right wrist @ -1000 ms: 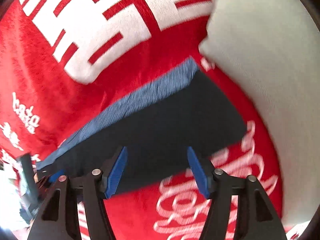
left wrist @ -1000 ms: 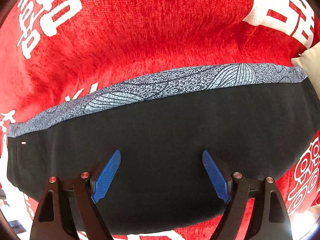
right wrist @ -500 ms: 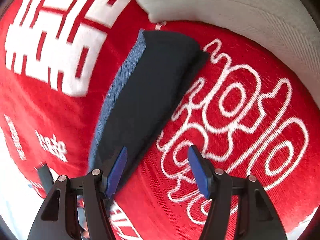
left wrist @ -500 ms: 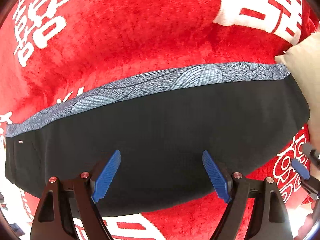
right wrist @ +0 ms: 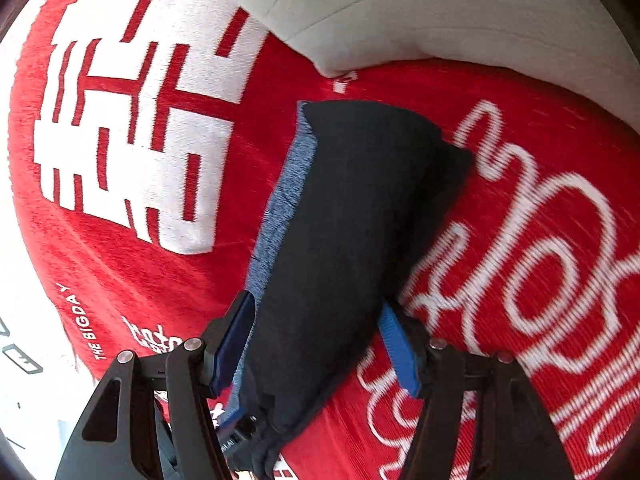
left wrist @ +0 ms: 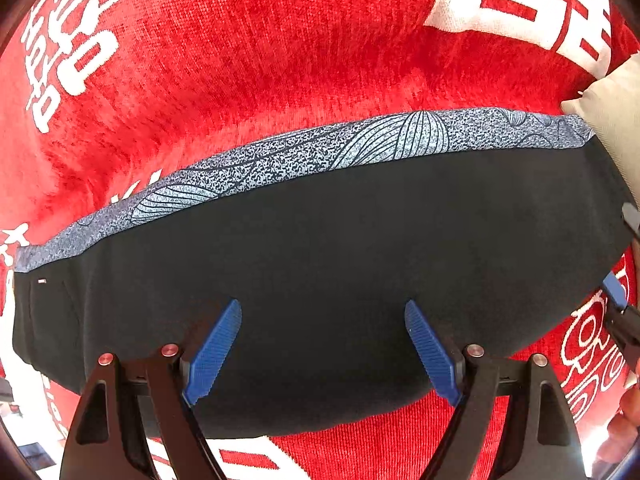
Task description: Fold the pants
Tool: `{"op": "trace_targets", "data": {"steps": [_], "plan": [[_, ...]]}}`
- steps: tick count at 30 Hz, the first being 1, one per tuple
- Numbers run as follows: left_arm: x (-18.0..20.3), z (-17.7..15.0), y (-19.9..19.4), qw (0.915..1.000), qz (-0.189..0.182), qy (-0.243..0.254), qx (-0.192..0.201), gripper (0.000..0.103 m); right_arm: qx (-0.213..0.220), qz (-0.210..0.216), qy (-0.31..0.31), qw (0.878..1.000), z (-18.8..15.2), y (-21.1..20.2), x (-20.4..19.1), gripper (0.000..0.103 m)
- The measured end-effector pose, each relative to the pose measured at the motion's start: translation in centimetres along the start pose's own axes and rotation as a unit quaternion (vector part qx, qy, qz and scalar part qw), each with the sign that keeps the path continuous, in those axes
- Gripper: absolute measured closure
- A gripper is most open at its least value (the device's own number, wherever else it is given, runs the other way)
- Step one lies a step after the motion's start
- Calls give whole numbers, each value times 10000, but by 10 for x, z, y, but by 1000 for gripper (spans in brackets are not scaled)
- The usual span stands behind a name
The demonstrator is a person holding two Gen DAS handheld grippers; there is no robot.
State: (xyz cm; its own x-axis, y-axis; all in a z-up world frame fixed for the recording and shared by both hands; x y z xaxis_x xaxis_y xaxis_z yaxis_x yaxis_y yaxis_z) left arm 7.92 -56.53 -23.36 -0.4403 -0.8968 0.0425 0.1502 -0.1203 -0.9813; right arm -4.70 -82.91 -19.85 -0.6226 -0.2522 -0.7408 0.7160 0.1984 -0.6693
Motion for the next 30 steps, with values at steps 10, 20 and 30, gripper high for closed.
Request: {"op": "trace_targets", "data": {"steps": [10,20,30], "plan": [[-6,-2,-3,10000,-35,-47,28,18,-87,-60,-208,9997,6,10,-7,35],[-12,3,-10,10000,-67,-35,21,18,333,-576,278,9974,26,-18,22,42],[12,12,-29,10000,1,-2,94,18,-64,-580,-381,9976,23,-3,8,80]]}}
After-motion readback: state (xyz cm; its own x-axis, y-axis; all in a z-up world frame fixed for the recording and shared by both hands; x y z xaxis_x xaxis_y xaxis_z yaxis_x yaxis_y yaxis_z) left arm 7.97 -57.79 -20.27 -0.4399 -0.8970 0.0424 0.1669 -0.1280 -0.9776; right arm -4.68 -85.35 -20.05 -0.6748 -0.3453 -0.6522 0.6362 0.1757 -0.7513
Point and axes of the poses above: each gripper's, at about its wrist camera, not at the fingertips, and y roughly the way its jaws point, x to its right, z to its top, the point moved 8 cm from there along y, roughly the way its jaws point, and after that the axes turned 6 degrees about -z, right-handed, at the moved point
